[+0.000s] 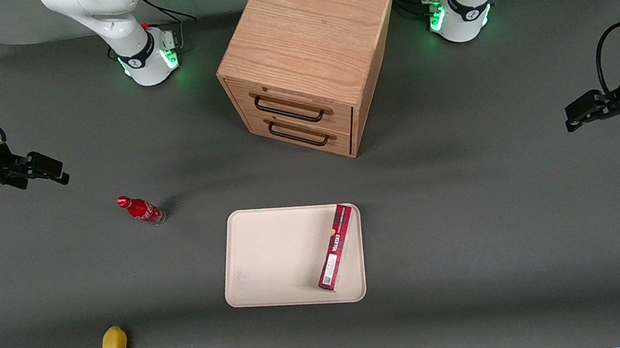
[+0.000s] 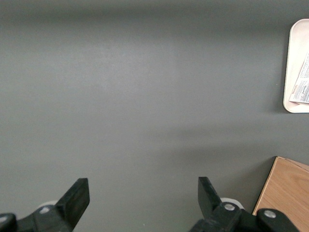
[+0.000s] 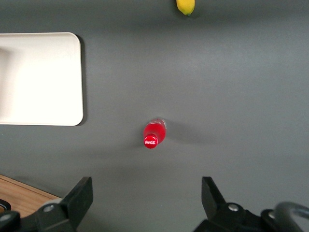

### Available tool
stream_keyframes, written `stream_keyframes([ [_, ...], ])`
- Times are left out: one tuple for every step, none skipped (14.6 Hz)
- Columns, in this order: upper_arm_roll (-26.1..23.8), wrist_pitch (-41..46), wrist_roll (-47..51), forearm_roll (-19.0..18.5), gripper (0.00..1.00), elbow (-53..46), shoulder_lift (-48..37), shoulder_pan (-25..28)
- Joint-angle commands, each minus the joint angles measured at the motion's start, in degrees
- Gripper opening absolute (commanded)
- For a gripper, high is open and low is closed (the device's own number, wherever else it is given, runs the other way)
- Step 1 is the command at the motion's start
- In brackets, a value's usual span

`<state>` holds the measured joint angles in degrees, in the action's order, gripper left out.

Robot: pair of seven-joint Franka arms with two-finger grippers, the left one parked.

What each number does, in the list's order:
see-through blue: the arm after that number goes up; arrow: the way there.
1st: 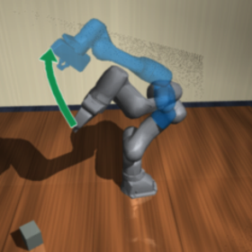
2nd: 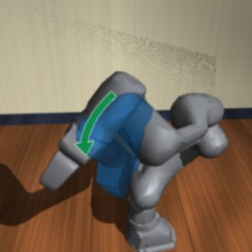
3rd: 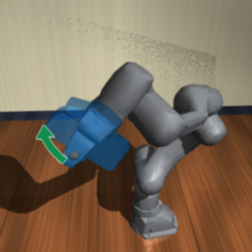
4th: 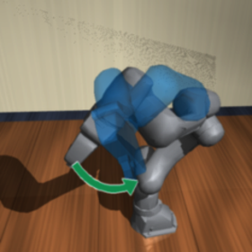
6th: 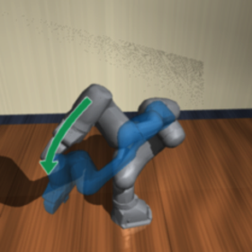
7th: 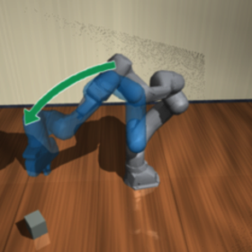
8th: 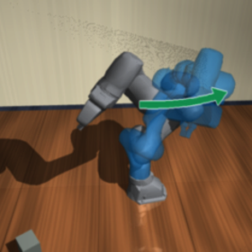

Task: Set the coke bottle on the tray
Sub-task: 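Move the right gripper down over the red Coca-Cola bottle's cap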

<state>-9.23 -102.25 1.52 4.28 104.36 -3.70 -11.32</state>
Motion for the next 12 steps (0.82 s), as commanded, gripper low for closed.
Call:
stream_keyframes([
  [0.1, 1.1, -1.2, -1.5, 1.00, -1.0, 0.3, 0.3],
  [0.0, 1.1, -1.2, -1.7, 1.00, -1.1, 0.5, 0.3],
  [0.0, 1.1, -1.1, -1.7, 1.00, -1.0, 0.6, 0.4],
  [-0.1, 1.1, -1.2, -1.7, 1.00, -0.9, 0.7, 0.6],
  [0.0, 1.1, -1.2, -1.7, 1.00, -0.9, 1.1, 0.3],
  [0.0, 1.1, -1.2, -1.6, 1.00, -1.0, 1.1, 0.1],
  [-0.1, 1.1, -1.2, -1.8, 1.00, -0.9, 1.2, 0.5],
  [-0.1, 1.2, -1.2, -1.9, 1.00, -0.4, 1.3, 0.4],
  [-0.1, 1.3, -1.3, -1.9, 1.00, 0.0, 1.4, 0.4],
  [-0.1, 1.2, -1.3, -1.9, 1.00, 0.1, 1.5, 0.6],
  [-0.1, 1.2, -1.3, -2.0, 1.00, 0.5, 1.4, 0.7],
  [-0.2, 1.2, -1.3, -1.9, 1.00, 0.8, 1.3, 0.8],
])
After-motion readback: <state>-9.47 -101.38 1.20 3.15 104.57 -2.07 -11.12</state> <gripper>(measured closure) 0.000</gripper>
